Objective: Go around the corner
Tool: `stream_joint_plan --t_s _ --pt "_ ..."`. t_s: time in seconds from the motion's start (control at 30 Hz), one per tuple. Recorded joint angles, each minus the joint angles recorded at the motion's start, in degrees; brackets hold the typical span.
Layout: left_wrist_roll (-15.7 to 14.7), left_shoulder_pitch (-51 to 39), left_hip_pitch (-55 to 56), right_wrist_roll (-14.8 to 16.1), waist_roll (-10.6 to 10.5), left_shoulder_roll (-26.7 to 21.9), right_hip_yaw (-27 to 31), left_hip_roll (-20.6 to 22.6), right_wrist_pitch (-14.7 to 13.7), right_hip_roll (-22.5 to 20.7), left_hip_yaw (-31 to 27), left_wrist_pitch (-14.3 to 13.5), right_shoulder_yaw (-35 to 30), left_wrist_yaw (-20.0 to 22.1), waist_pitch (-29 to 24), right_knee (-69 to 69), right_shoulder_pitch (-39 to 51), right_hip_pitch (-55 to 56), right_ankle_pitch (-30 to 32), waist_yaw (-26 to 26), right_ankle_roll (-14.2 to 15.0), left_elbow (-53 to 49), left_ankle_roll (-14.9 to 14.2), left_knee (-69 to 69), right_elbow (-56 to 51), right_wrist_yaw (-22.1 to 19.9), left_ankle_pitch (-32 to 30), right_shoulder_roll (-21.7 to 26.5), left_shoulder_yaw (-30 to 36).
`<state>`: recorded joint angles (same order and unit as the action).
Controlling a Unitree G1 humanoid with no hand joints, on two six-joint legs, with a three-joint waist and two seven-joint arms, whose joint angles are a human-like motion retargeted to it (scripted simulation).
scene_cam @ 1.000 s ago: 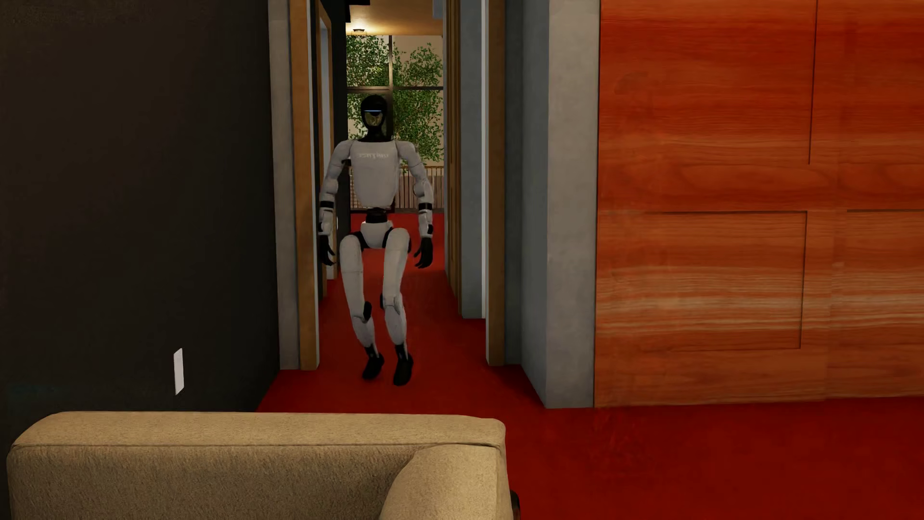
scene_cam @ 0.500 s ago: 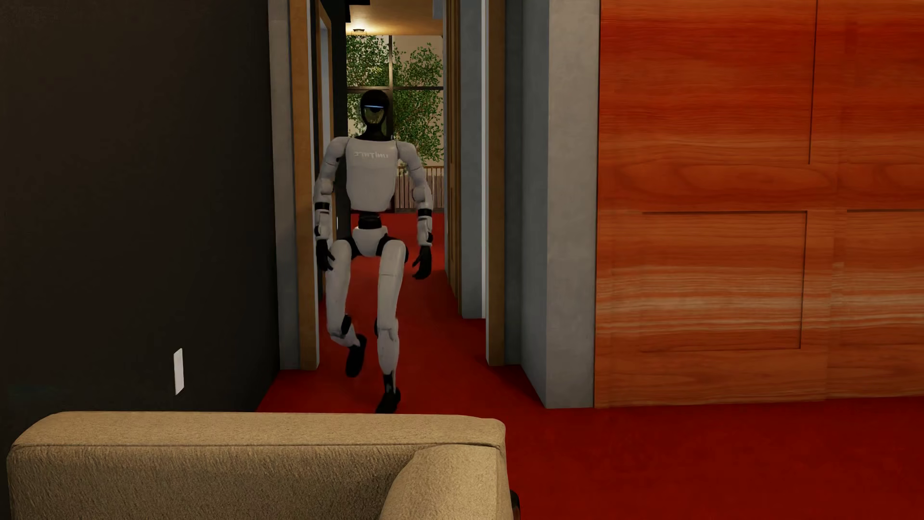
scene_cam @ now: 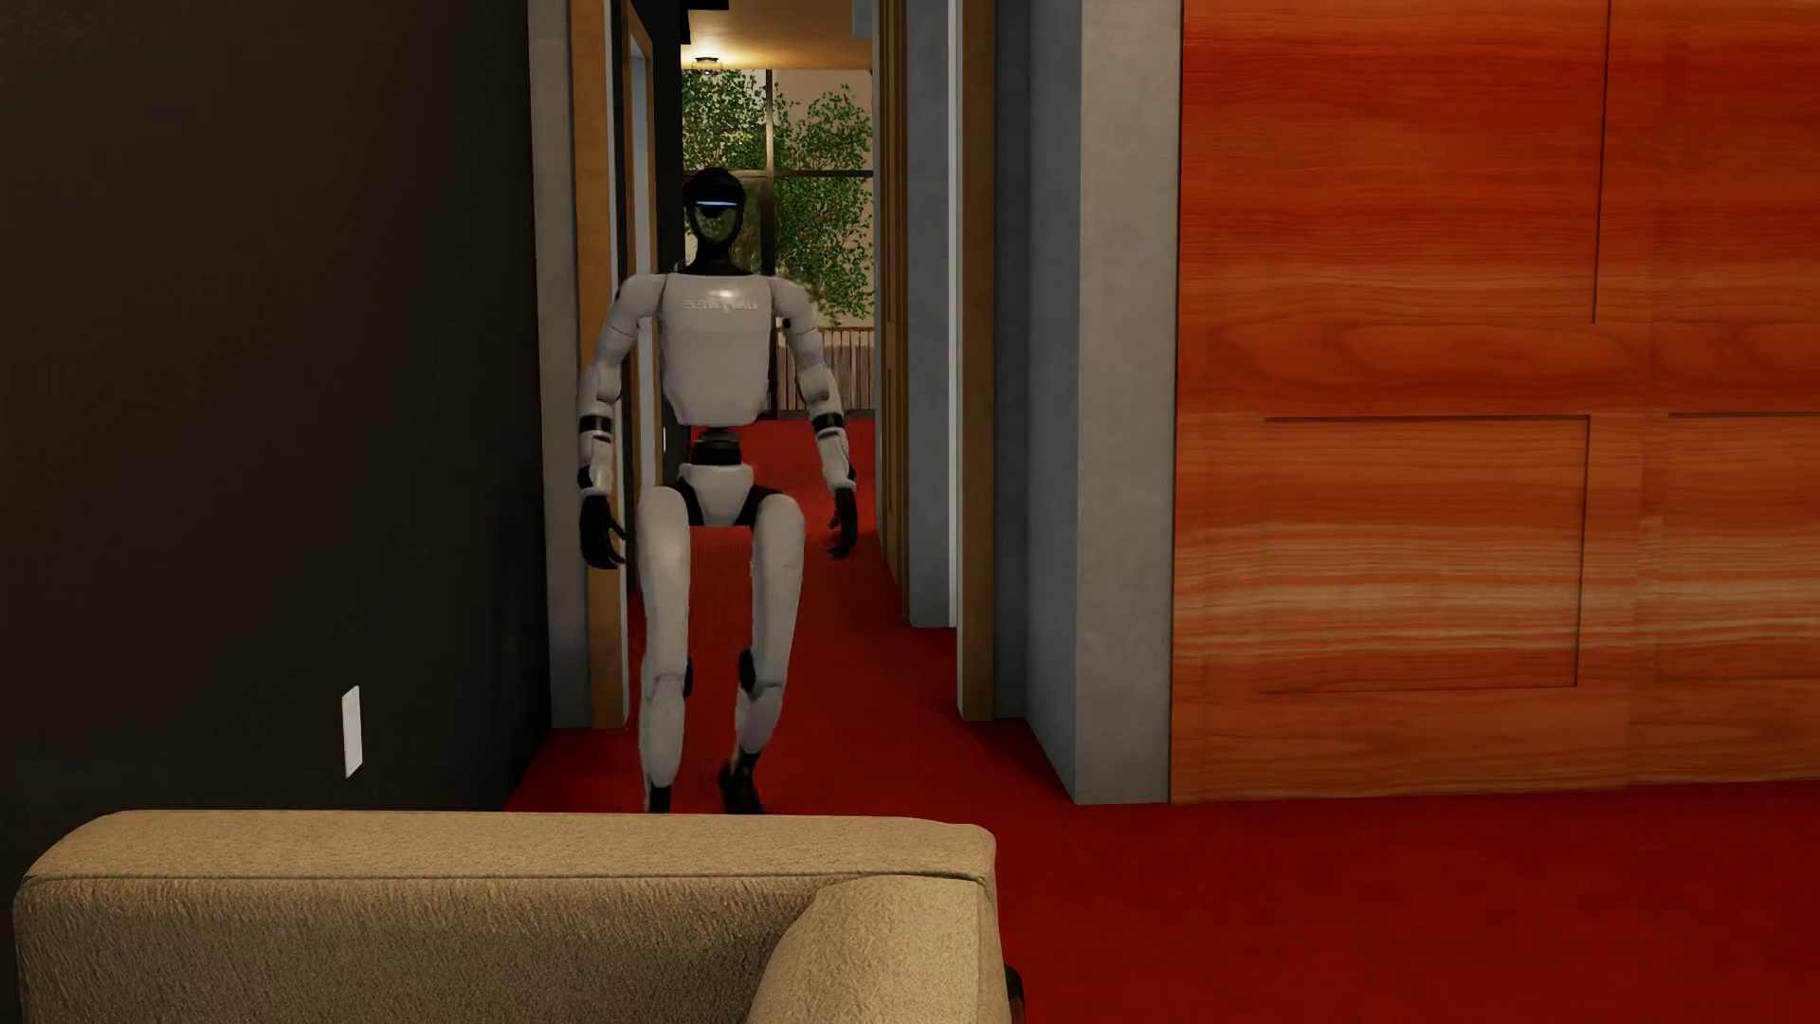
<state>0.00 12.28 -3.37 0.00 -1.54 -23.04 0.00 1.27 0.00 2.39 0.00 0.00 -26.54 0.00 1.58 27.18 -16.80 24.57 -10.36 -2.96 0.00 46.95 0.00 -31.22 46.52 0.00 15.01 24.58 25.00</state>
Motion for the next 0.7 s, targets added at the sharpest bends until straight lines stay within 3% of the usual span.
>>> stream_joint_plan --t_s 0.07,0.13,0.2,0.23,0.33,0.43,0.53,0.7 --pt "0.0 2.2 -0.4 0.0 0.1 0.1 0.0 -1.3 0.0 -1.4 0.0 0.0 -2.0 0.0 1.1 4.5 -1.5 0.5 4.2 0.8 0.0 8.9 0.0 -1.4 2.2 0.0 -3.3 -2.0 0.0" --pt "0.0 4.9 1.9 0.0 -0.4 0.2 0.0 -2.6 0.0 -2.7 0.0 0.0 -6.0 0.0 2.0 7.1 -1.9 0.1 5.5 3.6 0.0 14.7 0.0 -6.3 5.5 0.0 -14.3 -3.8 -1.3" --pt "0.0 7.0 10.8 0.0 -1.3 -0.2 0.0 -4.3 0.0 -3.4 0.0 0.0 -9.1 0.0 2.6 4.7 -2.5 -3.6 4.1 5.2 0.0 15.8 0.0 -20.4 5.9 0.0 -25.5 -4.3 -0.9" --pt "0.0 7.4 16.4 0.0 -1.8 -0.5 0.0 -5.1 0.0 -3.7 0.0 0.0 -9.4 0.0 2.5 3.2 -3.1 -5.8 3.4 6.1 0.0 14.9 0.0 -30.5 4.6 0.0 -23.6 -3.9 -0.3" --pt "0.0 6.7 29.2 0.0 -1.7 -0.6 0.0 -6.1 0.0 -3.5 0.0 0.0 -9.4 0.0 0.8 1.3 -3.4 -11.5 1.2 11.0 0.0 9.6 0.0 -60.1 2.0 0.0 -4.6 -1.3 -0.5" --pt "0.0 5.4 37.1 0.0 0.1 0.6 0.0 -5.8 0.0 -2.1 0.0 0.0 -9.5 0.0 -0.2 0.2 -0.8 -17.1 -2.1 15.0 0.0 5.0 0.0 -50.5 5.9 0.0 -1.6 1.2 -3.1" --pt "0.0 4.4 41.4 0.0 2.0 1.4 0.0 -6.2 0.0 -1.6 0.0 0.0 -6.1 0.0 -0.4 0.3 0.8 -20.7 -4.8 16.7 0.0 1.3 0.0 -57.2 7.8 0.0 -1.9 3.8 -3.7" --pt "0.0 3.1 38.7 0.0 3.9 1.0 0.0 -7.1 0.0 -2.9 0.0 0.0 -1.7 0.0 -0.6 0.2 4.0 -27.5 -12.2 16.4 0.0 2.0 0.0 -15.1 7.4 0.0 -10.8 6.0 -2.8"
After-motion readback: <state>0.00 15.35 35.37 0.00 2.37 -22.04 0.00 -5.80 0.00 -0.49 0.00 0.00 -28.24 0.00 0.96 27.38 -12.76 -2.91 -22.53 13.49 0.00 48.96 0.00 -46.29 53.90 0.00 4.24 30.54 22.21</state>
